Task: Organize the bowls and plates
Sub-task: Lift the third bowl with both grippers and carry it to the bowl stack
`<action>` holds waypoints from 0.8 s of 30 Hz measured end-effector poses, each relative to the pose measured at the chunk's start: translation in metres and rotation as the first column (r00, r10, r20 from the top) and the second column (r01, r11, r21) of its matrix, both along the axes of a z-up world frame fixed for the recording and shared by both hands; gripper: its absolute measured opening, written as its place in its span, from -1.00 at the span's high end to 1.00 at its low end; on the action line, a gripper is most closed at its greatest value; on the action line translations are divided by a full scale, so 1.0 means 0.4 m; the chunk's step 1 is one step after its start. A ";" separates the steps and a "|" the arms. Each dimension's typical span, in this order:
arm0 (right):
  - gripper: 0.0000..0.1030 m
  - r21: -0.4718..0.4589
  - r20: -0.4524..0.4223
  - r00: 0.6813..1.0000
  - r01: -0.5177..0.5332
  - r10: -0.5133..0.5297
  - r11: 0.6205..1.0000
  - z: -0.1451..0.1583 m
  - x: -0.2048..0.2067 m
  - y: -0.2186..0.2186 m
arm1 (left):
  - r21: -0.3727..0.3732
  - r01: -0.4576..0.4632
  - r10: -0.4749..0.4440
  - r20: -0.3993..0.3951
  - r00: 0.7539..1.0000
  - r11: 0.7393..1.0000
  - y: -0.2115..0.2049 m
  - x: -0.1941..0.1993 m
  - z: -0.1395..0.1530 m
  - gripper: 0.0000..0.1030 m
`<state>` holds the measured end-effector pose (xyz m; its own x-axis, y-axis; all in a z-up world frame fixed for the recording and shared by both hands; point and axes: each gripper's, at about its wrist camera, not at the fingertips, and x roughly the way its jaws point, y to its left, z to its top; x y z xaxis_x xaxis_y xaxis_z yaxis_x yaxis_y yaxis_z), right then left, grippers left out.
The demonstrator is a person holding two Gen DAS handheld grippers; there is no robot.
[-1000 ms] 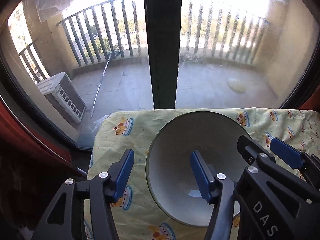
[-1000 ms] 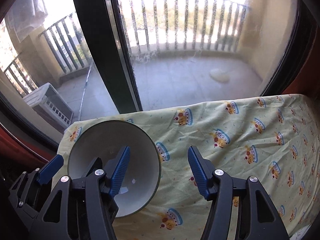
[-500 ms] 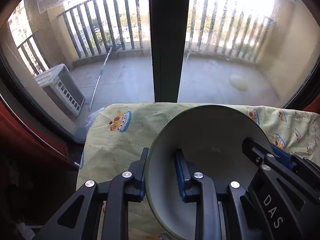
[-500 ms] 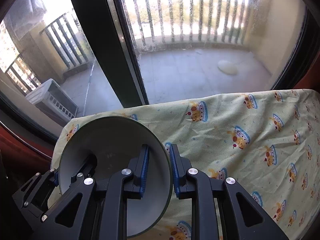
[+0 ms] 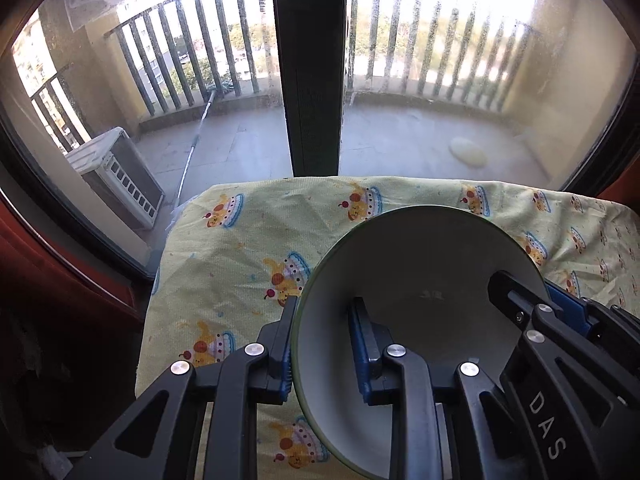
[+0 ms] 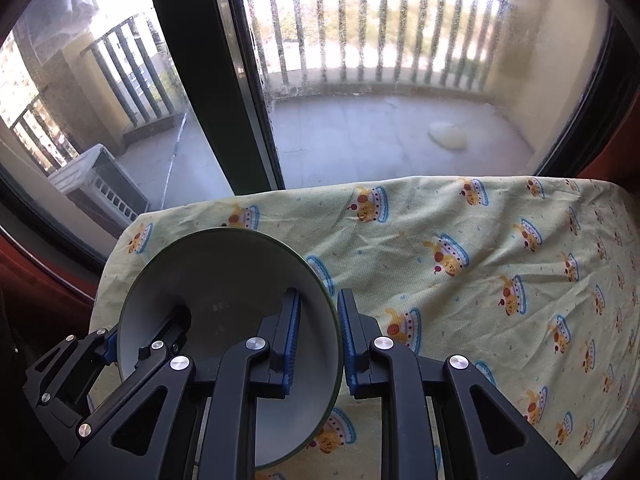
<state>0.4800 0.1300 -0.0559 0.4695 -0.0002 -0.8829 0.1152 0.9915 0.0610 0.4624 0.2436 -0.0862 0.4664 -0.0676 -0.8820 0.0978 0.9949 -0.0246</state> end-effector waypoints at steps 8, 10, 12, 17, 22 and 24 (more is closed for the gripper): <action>0.57 0.001 -0.021 0.999 0.034 -0.034 0.999 0.009 -0.097 -0.054 | 0.008 0.047 -0.047 -0.015 0.999 0.999 -0.051 -0.075 0.012 0.56; 0.57 0.002 -0.022 0.999 0.045 -0.045 0.999 0.014 -0.122 -0.069 | 0.008 0.055 -0.055 -0.013 0.998 0.998 -0.067 -0.097 0.018 0.56; 0.57 0.002 -0.019 0.998 0.053 -0.053 0.999 0.024 -0.149 -0.083 | 0.005 0.061 -0.061 -0.010 0.998 0.998 -0.080 -0.118 0.026 0.56; 0.57 0.003 -0.010 0.997 0.076 -0.076 0.997 0.051 -0.214 -0.128 | 0.003 0.081 -0.081 0.000 0.997 0.997 -0.122 -0.174 0.059 0.56; 0.57 0.010 0.015 0.996 0.093 -0.093 0.996 0.095 -0.266 -0.171 | 0.017 0.101 -0.101 0.027 0.995 0.995 -0.169 -0.217 0.108 0.56; 0.57 0.013 0.031 0.995 0.093 -0.094 0.996 0.117 -0.286 -0.190 | 0.021 0.100 -0.101 0.040 0.994 0.995 -0.185 -0.231 0.127 0.56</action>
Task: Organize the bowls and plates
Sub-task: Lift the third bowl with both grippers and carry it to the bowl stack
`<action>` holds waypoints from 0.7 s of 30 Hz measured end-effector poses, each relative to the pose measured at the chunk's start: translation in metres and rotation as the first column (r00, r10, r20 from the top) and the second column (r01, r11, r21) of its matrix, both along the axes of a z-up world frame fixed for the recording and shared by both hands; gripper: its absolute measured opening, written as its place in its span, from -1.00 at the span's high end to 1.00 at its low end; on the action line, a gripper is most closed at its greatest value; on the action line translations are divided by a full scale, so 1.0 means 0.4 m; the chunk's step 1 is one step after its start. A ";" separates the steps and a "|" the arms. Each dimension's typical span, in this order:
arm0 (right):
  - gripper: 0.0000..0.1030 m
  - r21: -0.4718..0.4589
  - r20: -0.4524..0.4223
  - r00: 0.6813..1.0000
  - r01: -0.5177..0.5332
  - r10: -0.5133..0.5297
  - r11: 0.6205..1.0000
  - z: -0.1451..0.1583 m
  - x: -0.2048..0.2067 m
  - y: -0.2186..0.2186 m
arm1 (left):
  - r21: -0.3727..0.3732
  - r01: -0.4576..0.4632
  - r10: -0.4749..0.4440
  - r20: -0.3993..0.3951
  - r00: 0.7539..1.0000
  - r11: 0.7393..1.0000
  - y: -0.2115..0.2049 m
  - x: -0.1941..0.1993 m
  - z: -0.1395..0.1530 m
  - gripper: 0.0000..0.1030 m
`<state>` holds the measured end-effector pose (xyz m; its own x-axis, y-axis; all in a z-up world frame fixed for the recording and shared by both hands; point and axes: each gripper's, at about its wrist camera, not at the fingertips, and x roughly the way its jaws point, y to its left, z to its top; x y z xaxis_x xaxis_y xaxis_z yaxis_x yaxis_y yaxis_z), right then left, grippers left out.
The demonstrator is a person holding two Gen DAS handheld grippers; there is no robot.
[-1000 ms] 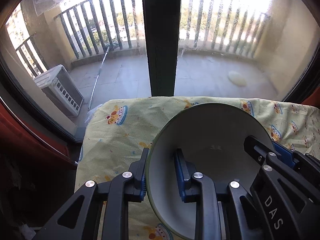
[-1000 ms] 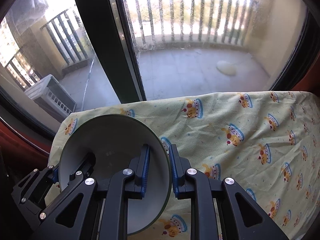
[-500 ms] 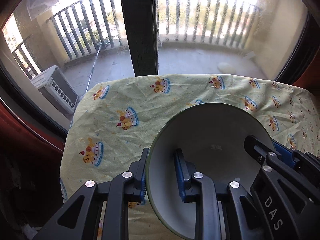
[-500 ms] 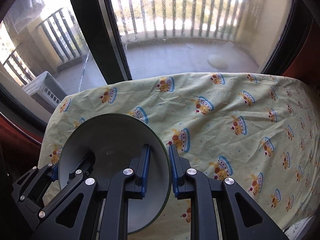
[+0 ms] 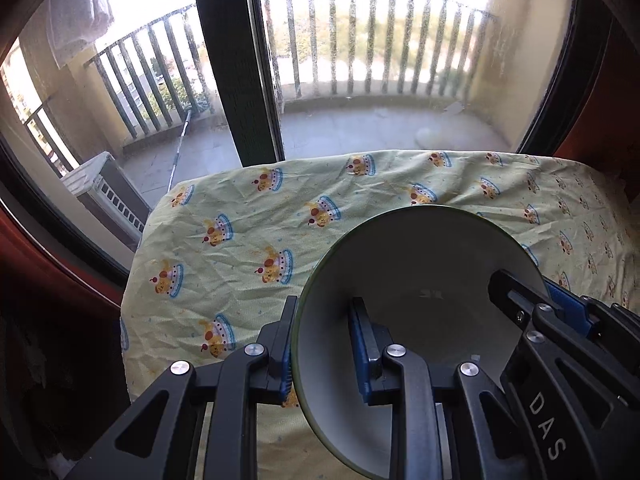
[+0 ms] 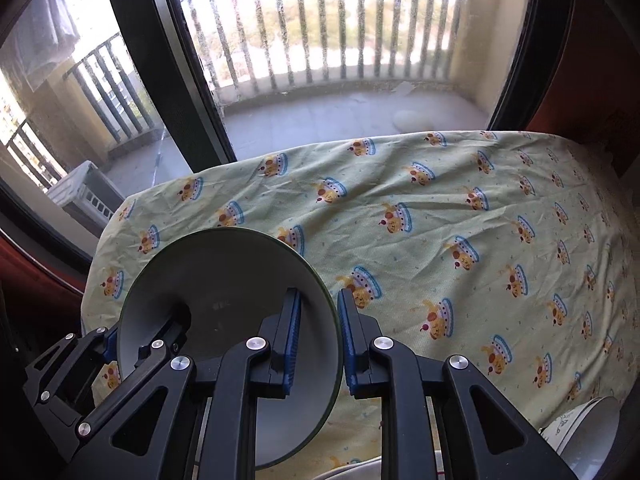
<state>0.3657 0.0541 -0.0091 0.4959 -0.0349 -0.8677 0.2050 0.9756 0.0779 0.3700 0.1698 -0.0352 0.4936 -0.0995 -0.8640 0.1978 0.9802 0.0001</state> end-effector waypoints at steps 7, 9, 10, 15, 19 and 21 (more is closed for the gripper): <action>0.57 0.010 0.040 0.999 -0.013 0.013 1.000 0.057 -0.059 -0.075 | -0.003 -0.028 0.029 0.036 0.999 1.000 -0.068 -0.068 0.051 0.56; 0.57 0.010 0.046 0.999 -0.028 0.028 1.000 0.070 -0.075 -0.100 | -0.003 -0.043 0.043 0.042 0.998 0.999 -0.091 -0.088 0.061 0.56; 0.57 0.010 0.049 0.998 -0.035 0.035 0.999 0.075 -0.083 -0.112 | -0.003 -0.049 0.050 0.042 0.998 0.999 -0.104 -0.098 0.067 0.56; 0.57 0.012 0.055 0.997 -0.060 0.059 0.998 0.097 -0.127 -0.183 | 0.002 -0.070 0.069 0.045 0.997 0.998 -0.172 -0.146 0.089 0.56; 0.57 0.011 0.058 0.995 -0.080 0.079 0.997 0.105 -0.160 -0.241 | 0.007 -0.087 0.087 0.042 0.995 0.996 -0.227 -0.182 0.099 0.56; 0.57 0.014 0.056 0.994 -0.094 0.093 0.995 0.107 -0.176 -0.269 | 0.020 -0.093 0.092 0.043 0.995 0.995 -0.254 -0.199 0.102 0.56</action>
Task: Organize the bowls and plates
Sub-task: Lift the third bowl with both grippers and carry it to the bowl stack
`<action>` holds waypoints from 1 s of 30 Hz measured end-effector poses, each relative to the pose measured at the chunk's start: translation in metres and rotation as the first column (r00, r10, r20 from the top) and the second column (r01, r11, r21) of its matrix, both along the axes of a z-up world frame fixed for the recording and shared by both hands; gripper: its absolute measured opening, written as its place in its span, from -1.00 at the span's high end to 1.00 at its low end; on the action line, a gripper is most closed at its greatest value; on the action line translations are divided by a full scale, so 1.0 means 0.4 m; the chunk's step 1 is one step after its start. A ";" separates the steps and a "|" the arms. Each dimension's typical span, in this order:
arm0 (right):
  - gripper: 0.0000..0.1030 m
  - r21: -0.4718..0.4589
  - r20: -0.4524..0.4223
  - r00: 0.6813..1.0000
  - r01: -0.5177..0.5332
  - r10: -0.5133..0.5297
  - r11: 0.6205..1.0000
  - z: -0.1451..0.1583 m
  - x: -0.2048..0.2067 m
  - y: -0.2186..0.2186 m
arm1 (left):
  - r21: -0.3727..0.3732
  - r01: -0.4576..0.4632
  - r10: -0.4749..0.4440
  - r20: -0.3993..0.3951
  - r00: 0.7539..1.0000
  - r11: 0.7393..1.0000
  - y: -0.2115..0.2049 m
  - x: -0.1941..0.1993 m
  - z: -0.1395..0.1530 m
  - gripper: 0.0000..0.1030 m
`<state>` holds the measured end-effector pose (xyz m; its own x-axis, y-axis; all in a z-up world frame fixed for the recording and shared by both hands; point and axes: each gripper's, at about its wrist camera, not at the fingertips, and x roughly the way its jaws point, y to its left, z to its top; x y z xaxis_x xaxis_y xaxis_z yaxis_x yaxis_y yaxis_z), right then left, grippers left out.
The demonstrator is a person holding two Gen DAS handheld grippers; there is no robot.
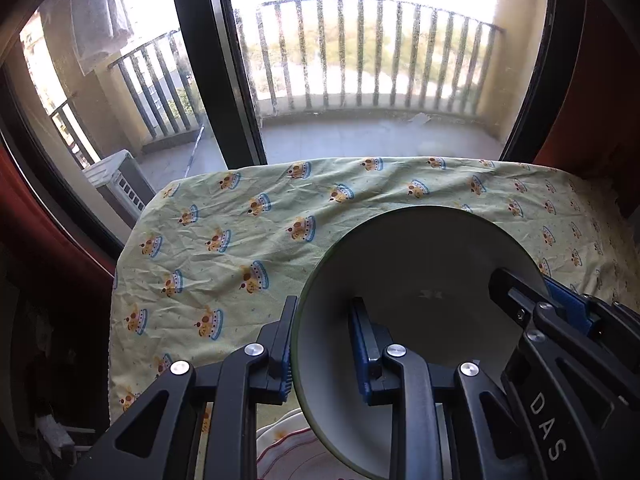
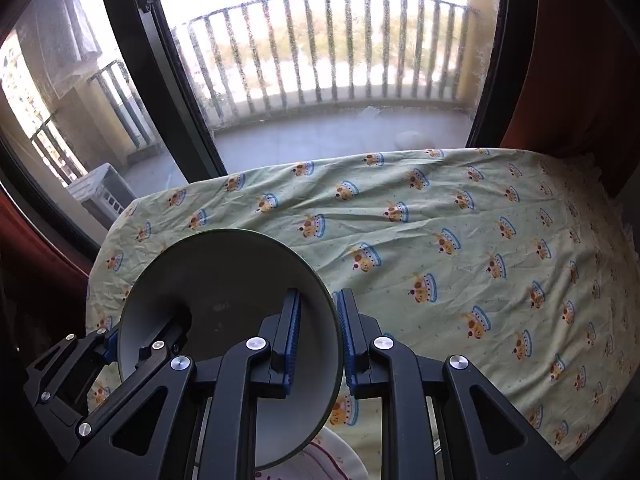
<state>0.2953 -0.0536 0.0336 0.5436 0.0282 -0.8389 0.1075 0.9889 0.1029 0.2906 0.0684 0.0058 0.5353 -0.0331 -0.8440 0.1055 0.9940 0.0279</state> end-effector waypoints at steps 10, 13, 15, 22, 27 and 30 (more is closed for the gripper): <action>0.57 0.017 0.010 0.999 -0.051 0.051 0.999 0.005 -0.076 -0.119 | 0.003 -0.043 0.043 0.003 0.999 0.999 -0.108 -0.080 0.010 0.56; 0.57 0.020 0.012 0.998 -0.063 0.063 0.998 0.005 -0.101 -0.151 | -0.001 -0.054 0.054 0.006 0.999 0.999 -0.136 -0.107 0.012 0.56; 0.57 0.021 0.013 0.997 -0.070 0.070 0.997 0.004 -0.117 -0.171 | -0.004 -0.061 0.061 0.005 0.998 0.998 -0.154 -0.125 0.012 0.56; 0.57 0.022 0.009 0.997 -0.083 0.083 0.996 -0.001 -0.179 -0.239 | -0.025 -0.061 0.061 -0.001 0.998 0.998 -0.217 -0.188 0.003 0.56; 0.57 0.017 -0.003 0.996 -0.094 0.094 0.995 -0.013 -0.225 -0.283 | -0.032 -0.058 0.057 -0.013 0.998 0.998 -0.254 -0.235 -0.007 0.56; 0.57 0.021 -0.013 0.995 -0.098 0.098 0.995 -0.019 -0.254 -0.308 | -0.033 -0.055 0.054 -0.020 0.998 0.998 -0.273 -0.263 -0.013 0.56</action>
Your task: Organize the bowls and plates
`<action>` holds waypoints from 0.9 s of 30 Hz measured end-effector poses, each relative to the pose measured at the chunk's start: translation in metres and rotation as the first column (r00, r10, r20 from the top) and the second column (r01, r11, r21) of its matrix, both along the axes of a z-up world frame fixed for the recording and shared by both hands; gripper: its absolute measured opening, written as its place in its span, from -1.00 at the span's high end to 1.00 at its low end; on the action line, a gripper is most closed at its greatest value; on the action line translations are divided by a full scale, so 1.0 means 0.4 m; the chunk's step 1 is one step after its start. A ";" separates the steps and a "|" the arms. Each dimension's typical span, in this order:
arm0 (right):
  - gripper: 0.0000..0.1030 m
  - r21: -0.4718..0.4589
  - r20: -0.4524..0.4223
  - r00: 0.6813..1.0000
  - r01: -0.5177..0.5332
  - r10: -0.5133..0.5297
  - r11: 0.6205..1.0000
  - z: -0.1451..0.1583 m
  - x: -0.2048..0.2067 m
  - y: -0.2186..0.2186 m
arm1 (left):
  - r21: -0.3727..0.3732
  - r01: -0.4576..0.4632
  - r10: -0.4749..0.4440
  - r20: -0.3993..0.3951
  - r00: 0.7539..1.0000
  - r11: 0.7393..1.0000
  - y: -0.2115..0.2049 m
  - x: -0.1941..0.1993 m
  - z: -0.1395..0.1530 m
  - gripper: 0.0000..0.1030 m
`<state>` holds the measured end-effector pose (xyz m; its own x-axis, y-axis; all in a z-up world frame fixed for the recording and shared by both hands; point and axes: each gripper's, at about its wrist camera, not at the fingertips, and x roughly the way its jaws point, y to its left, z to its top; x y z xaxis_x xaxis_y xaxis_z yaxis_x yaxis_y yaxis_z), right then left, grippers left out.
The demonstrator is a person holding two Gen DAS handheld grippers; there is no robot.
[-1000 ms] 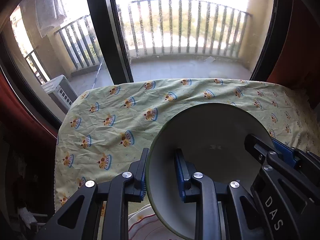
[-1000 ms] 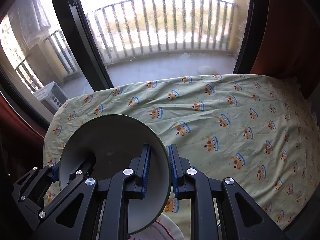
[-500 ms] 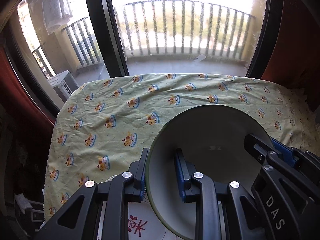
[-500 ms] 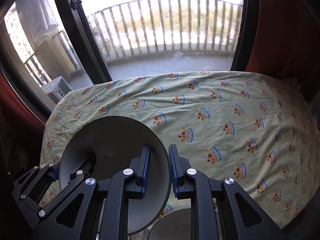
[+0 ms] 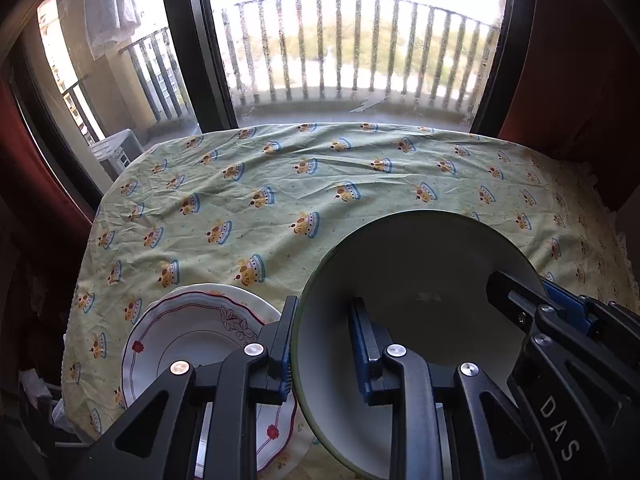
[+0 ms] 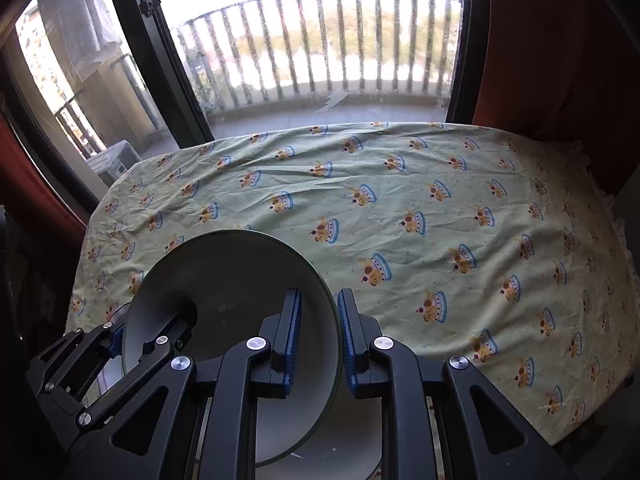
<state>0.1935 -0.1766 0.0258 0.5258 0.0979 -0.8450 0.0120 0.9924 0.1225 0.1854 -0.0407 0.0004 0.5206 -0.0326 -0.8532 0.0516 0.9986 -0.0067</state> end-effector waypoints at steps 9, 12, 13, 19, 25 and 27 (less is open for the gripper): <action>0.57 -0.006 -0.051 0.999 -0.009 0.009 1.000 -0.049 -0.065 -0.041 | 0.010 0.014 -0.014 -0.051 0.999 1.000 -0.041 -0.057 -0.049 0.56; 0.57 -0.007 -0.070 0.998 -0.011 0.010 1.000 -0.072 -0.075 -0.049 | 0.010 0.012 -0.011 -0.074 0.997 1.000 -0.046 -0.068 -0.069 0.56; 0.57 -0.006 -0.075 0.997 -0.011 0.011 1.000 -0.078 -0.078 -0.050 | 0.009 0.012 -0.011 -0.081 0.997 1.000 -0.047 -0.072 -0.075 0.56; 0.57 -0.029 -0.090 0.996 -0.020 0.017 0.999 -0.109 -0.095 -0.043 | 0.014 0.005 -0.003 -0.123 0.992 1.000 -0.046 -0.091 -0.108 0.56; 0.57 -0.069 -0.083 0.996 -0.036 0.030 0.997 -0.111 -0.101 -0.032 | 0.007 0.015 -0.014 -0.139 0.990 1.000 -0.048 -0.094 -0.121 0.55; 0.57 -0.077 -0.089 0.996 -0.026 0.019 0.997 -0.116 -0.100 -0.035 | 0.016 0.019 -0.017 -0.131 0.991 1.000 -0.053 -0.095 -0.123 0.55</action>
<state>0.1534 -0.1906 -0.0208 0.4477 0.0412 -0.8932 -0.0035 0.9990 0.0443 0.1474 -0.0619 -0.0486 0.4036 -0.0260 -0.9146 0.0694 0.9976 0.0023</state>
